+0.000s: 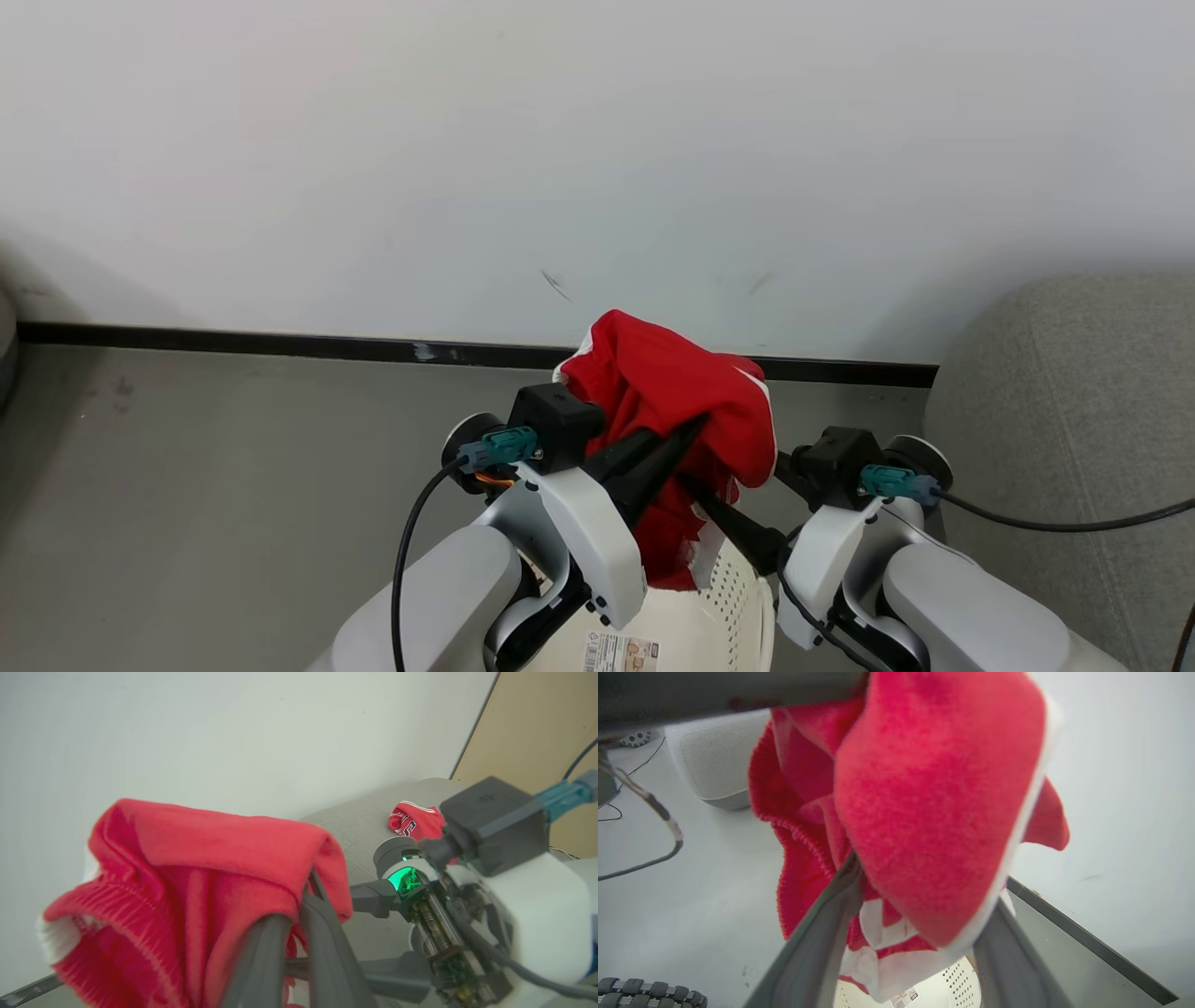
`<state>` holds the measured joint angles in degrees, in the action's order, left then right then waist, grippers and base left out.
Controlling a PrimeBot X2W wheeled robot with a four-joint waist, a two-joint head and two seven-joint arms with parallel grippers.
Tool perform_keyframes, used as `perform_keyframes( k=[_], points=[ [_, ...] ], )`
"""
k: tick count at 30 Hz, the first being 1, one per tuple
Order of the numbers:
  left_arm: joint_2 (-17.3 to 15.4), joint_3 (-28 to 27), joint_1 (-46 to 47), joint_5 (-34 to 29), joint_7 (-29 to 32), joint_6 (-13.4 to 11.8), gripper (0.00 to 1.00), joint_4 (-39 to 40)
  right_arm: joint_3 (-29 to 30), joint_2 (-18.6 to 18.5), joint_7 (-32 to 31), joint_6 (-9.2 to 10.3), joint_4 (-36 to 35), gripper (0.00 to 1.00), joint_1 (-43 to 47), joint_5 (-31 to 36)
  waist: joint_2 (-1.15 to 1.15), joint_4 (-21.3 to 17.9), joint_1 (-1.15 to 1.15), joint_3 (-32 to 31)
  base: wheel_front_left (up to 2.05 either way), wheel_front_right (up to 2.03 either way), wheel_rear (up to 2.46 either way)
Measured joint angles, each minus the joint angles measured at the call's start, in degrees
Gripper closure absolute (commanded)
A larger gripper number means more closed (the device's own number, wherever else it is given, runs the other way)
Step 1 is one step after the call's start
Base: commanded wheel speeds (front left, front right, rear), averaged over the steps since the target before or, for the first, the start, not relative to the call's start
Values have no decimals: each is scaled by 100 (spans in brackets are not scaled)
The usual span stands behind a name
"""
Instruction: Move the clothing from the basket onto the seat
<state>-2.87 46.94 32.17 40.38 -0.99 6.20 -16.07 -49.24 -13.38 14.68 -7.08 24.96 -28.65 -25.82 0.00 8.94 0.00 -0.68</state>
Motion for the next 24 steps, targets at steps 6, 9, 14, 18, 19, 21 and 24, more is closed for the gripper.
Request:
perform_keyframes(
  k=[6,9,14,18,19,21,24],
  points=[
    [15,0,1,46,40,0,100,14,-32,20,0,0,81,100,-125,-43,0,13,0,14,0,0,0],
    [16,-1,1,47,40,-1,100,14,-18,14,0,0,108,100,-124,-71,0,10,0,19,0,0,0],
    [18,-66,1,57,35,-31,100,11,156,-21,-1,0,81,100,-127,-135,0,-25,0,21,0,0,0],
    [20,-77,1,136,33,-33,100,15,300,-143,-1,0,-115,100,-127,-135,0,-60,0,19,0,0,0],
    [21,-77,1,149,32,-33,100,19,341,-169,-2,0,-179,100,-126,-134,0,-70,0,19,0,0,0],
    [22,-77,1,149,-5,-33,100,22,456,-212,-1,0,-281,100,-125,-132,0,-92,0,19,0,0,0],
    [29,-76,1,149,-18,-33,89,26,783,-364,-4,0,-420,100,-116,-126,0,-139,0,17,0,0,0]
  ],
)
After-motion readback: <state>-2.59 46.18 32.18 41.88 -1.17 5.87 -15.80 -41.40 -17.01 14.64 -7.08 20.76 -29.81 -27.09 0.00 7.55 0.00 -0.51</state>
